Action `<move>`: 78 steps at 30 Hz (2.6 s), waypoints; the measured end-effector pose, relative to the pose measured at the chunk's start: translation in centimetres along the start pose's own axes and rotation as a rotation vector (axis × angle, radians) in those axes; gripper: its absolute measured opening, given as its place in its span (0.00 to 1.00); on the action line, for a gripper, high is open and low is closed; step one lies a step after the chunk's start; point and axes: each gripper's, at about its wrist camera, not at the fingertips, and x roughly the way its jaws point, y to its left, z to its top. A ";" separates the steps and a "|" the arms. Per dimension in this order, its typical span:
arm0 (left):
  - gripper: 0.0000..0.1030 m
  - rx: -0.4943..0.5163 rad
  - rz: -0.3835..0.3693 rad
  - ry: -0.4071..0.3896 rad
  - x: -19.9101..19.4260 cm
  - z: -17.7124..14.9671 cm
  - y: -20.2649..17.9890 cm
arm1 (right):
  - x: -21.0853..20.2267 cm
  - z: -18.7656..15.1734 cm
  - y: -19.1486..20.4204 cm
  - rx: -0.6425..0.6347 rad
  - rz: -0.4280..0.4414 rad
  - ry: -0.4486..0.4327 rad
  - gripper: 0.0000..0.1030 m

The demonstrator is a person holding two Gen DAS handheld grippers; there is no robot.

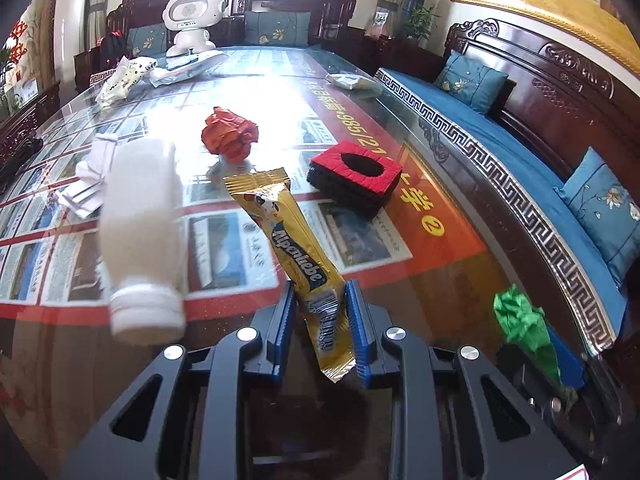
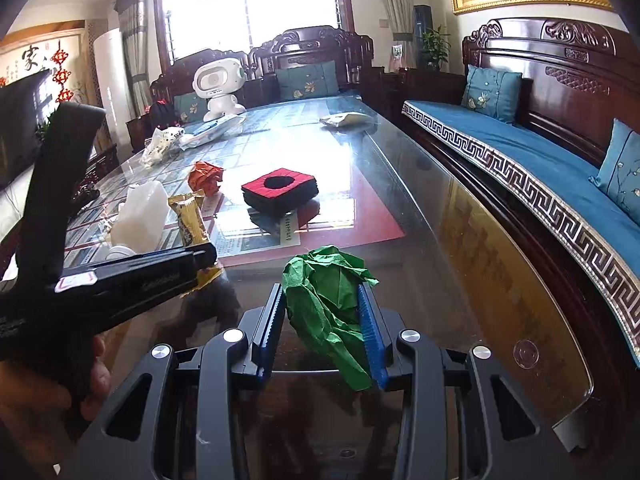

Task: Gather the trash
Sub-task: 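Carry the green and yellow wrappers over the yellow bin with both tools, then open both tools to drop the wrappers into the yellow bin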

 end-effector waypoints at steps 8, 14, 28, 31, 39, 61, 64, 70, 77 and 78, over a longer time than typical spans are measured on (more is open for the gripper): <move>0.26 0.037 -0.040 0.004 -5.2 -3.8 1.6 | -4.8 -1.4 2.0 -0.023 0.014 -0.018 0.35; 0.26 0.081 -0.070 0.005 -9.2 -7.6 2.0 | -9.0 -3.0 4.1 -0.053 0.029 -0.035 0.35; 0.26 0.223 -0.150 0.088 -15.4 -17.3 2.9 | -14.8 -9.6 7.7 -0.095 0.033 0.035 0.35; 0.26 0.237 -0.170 0.101 -16.0 -19.2 2.9 | -15.4 -11.3 8.0 -0.090 0.028 0.056 0.36; 0.26 0.255 -0.213 0.166 -15.9 -24.1 2.8 | -15.8 -16.6 8.3 -0.076 0.019 0.140 0.37; 0.26 0.348 -0.280 0.279 -15.0 -29.1 0.4 | -17.2 -19.1 6.4 -0.010 -0.040 0.131 0.55; 0.27 0.365 -0.286 0.289 -14.8 -29.6 -0.3 | -17.3 -18.9 6.4 -0.009 -0.039 0.126 0.60; 0.29 0.368 -0.280 0.303 -14.5 -29.9 -0.5 | -17.2 -18.7 6.3 -0.006 -0.034 0.122 0.60; 0.29 0.371 -0.284 0.299 -14.6 -29.7 -0.5 | -17.1 -18.5 6.4 -0.007 -0.029 0.120 0.60; 0.29 0.371 -0.284 0.298 -14.7 -29.8 -0.5 | -17.1 -18.4 6.4 -0.008 -0.026 0.119 0.60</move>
